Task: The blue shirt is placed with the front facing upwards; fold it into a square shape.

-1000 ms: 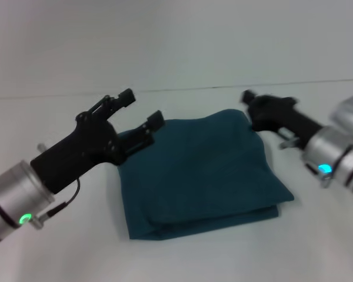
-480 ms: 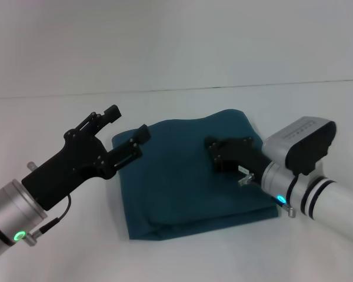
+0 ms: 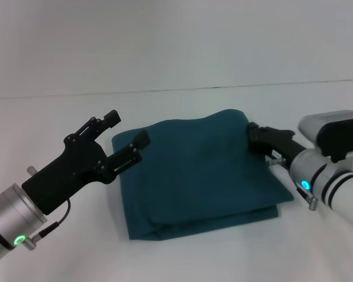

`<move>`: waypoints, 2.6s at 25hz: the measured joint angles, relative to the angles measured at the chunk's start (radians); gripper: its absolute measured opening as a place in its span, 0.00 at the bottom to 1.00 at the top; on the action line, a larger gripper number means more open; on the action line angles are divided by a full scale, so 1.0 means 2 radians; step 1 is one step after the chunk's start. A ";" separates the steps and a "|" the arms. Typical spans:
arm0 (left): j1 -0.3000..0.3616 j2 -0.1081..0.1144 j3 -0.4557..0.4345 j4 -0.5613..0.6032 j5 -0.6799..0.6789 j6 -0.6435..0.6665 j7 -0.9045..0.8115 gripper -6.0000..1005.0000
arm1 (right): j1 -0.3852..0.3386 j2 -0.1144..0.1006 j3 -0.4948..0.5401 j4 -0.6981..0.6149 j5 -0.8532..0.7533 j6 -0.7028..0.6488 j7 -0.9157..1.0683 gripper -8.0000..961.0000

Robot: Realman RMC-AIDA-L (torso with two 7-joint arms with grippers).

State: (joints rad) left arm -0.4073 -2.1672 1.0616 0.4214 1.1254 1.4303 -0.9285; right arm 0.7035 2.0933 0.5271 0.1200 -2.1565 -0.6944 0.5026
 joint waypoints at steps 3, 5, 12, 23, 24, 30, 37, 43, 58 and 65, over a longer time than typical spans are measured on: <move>0.001 0.000 0.000 0.000 0.001 0.000 0.003 0.84 | -0.013 -0.001 0.009 0.000 -0.001 -0.030 -0.001 0.13; 0.001 -0.001 0.000 -0.001 0.001 0.000 0.006 0.84 | -0.029 -0.001 0.005 0.002 -0.007 -0.066 -0.001 0.13; 0.002 -0.001 0.001 -0.004 0.001 -0.002 0.007 0.84 | -0.060 0.000 -0.032 0.006 -0.068 -0.093 -0.002 0.14; 0.003 0.000 0.001 -0.004 0.002 -0.004 0.007 0.84 | -0.090 -0.001 -0.052 0.012 -0.066 -0.101 0.009 0.14; 0.004 0.000 0.001 -0.004 0.002 -0.003 0.007 0.84 | -0.098 -0.001 -0.047 0.010 -0.062 -0.124 0.009 0.14; 0.008 0.001 0.001 0.003 0.011 -0.001 0.007 0.84 | -0.124 -0.013 -0.010 -0.028 -0.046 -0.310 0.046 0.14; 0.007 0.005 -0.001 0.087 0.105 -0.035 -0.084 0.84 | -0.055 -0.054 -0.104 -0.211 -0.077 -0.417 0.274 0.14; 0.002 0.007 -0.017 0.246 0.296 -0.051 -0.298 0.85 | -0.014 -0.035 -0.363 -0.481 -0.079 -0.477 0.521 0.14; -0.058 0.003 -0.001 0.276 0.414 -0.050 -0.381 0.85 | -0.042 0.000 -0.754 -0.637 -0.076 -0.421 0.718 0.47; -0.059 0.002 -0.001 0.279 0.415 -0.050 -0.382 0.85 | -0.045 0.000 -0.761 -0.637 -0.065 -0.415 0.723 0.88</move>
State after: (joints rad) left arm -0.5260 -2.1623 1.0600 0.9789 1.9554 1.3300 -1.6922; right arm 0.6131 2.0937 -0.9953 -1.1547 -2.2856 -1.5245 1.9486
